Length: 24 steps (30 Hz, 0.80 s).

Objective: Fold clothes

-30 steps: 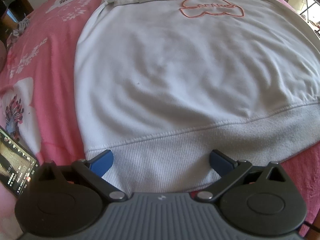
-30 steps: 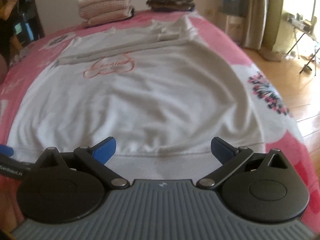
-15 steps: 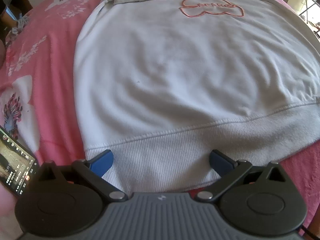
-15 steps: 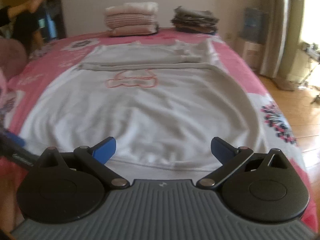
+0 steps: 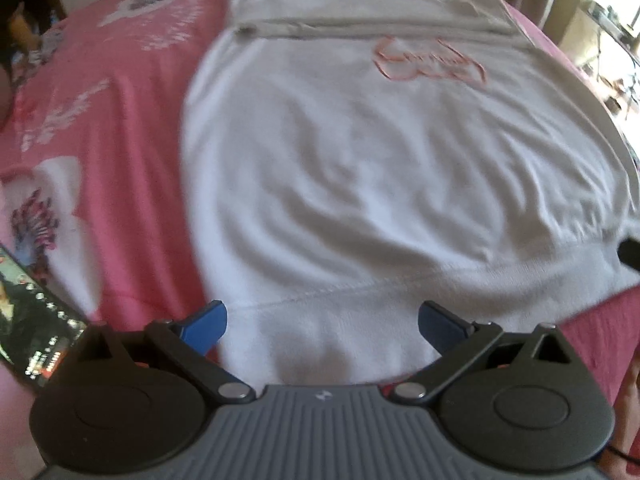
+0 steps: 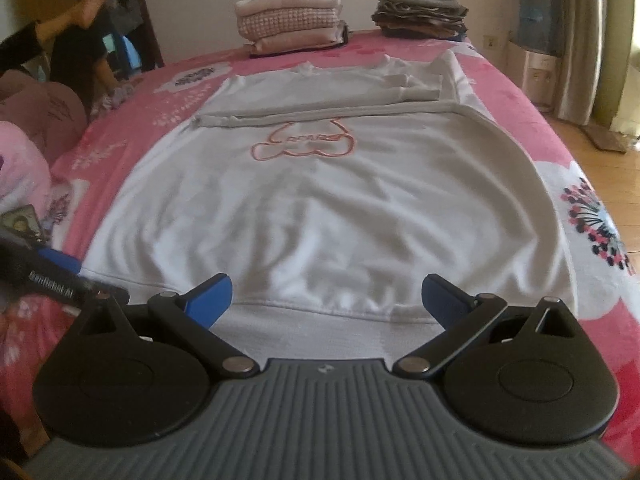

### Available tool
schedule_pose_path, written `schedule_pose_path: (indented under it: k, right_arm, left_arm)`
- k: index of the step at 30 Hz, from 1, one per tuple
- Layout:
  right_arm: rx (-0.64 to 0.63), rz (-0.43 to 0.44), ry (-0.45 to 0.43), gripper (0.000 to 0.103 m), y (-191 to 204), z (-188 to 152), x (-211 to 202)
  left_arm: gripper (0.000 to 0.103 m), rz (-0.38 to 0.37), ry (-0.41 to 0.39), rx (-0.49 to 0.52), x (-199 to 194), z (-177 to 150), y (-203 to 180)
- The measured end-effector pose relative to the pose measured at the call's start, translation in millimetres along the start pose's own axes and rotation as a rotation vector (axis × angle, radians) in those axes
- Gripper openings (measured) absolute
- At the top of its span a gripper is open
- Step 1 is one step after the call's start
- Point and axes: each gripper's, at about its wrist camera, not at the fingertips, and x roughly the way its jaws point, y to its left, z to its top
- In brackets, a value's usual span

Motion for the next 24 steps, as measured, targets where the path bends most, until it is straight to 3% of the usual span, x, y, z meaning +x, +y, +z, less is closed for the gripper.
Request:
schedule_pose_path:
  k: [4,11,15,19,24]
  right_arm:
    - [-0.018,0.026,-0.004,0.102,5,1,-2]
    - [-0.027,0.052,-0.010,0.102,9,1,-6]
    - [-0.009,0.059,-0.005,0.102,7,1,-5]
    - [0.011,0.069,-0.001,0.102,5,2,-3]
    - [0.035,0.077,0.011,0.102,1,-1,-2]
  left_arm:
    - [0.096,0.020,-0.022,-0.006,-5,0,8]
    - [0.091,0.034,-0.085,-0.145,-15,11,42]
    - [0.079,-0.037,0.015,-0.227,0,9,59]
    - [0.074,-0.081,0.061,-0.272,10,4,61]
    - [0.053,-0.094,0.095,-0.307,18,0,62]
